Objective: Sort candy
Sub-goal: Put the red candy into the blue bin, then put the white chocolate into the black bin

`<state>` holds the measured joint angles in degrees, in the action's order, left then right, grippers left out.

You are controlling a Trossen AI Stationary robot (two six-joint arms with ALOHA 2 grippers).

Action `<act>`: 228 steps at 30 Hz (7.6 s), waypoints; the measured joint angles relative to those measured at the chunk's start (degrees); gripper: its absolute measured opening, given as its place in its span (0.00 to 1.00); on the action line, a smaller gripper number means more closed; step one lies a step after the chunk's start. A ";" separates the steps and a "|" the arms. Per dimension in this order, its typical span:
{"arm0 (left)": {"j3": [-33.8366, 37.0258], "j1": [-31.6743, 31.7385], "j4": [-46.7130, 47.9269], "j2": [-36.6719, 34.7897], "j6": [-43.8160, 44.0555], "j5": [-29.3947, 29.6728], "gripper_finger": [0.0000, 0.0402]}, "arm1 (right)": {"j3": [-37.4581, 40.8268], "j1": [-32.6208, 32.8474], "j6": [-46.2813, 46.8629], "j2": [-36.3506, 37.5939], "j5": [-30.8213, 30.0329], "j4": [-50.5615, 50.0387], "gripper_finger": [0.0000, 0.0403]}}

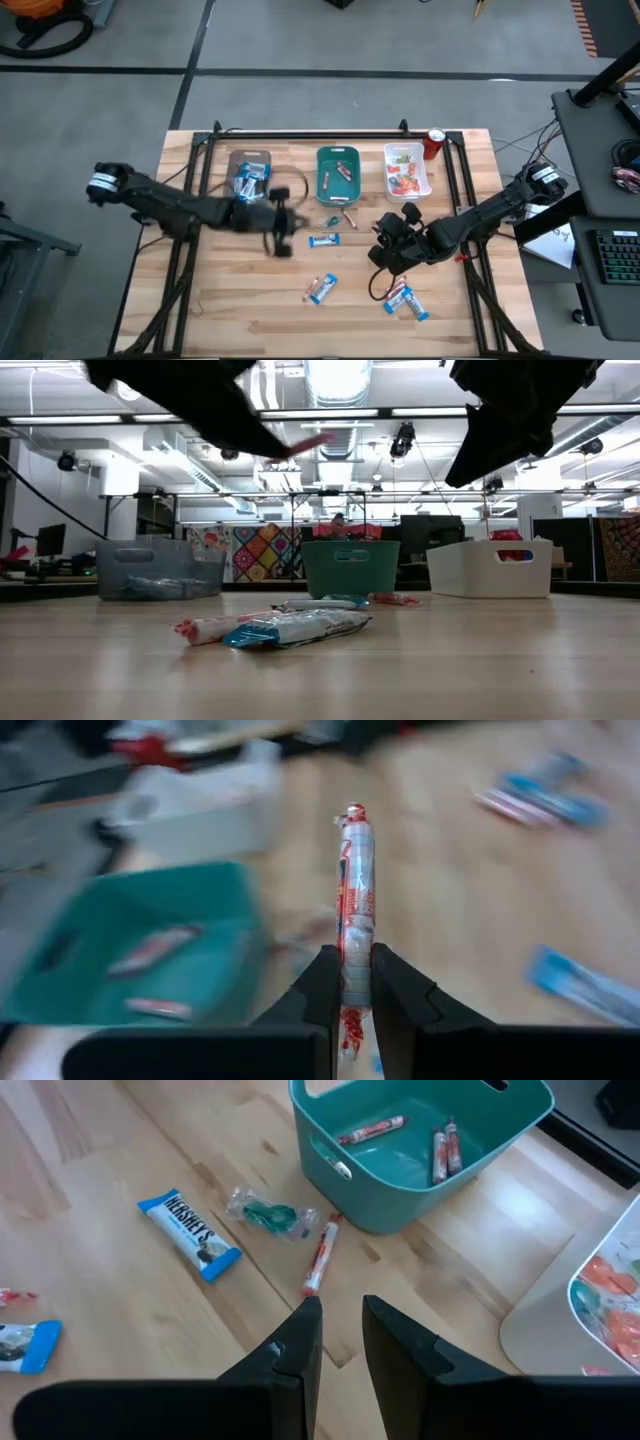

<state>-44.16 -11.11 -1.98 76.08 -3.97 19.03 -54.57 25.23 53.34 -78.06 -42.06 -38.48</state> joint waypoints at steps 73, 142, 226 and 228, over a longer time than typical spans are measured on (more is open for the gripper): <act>-3.19 -1.96 -11.02 5.92 12.16 -4.40 0.37 | -1.24 0.96 -13.24 0.00 40.27 1.75 0.17; 4.20 -16.29 -13.40 -7.81 12.16 12.10 0.37 | -2.16 1.34 -23.86 -3.67 18.82 -3.37 0.02; 6.07 -13.32 -26.18 15.82 3.47 6.04 0.37 | 6.21 3.32 -33.95 5.37 9.79 35.76 0.31; 8.35 -12.16 -30.59 15.82 2.45 4.24 0.37 | 6.70 4.23 -33.78 5.88 7.33 35.99 0.31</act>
<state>-35.81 -23.27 -32.57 91.90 -1.52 23.27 -47.87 29.46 19.56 -72.18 -34.74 -2.49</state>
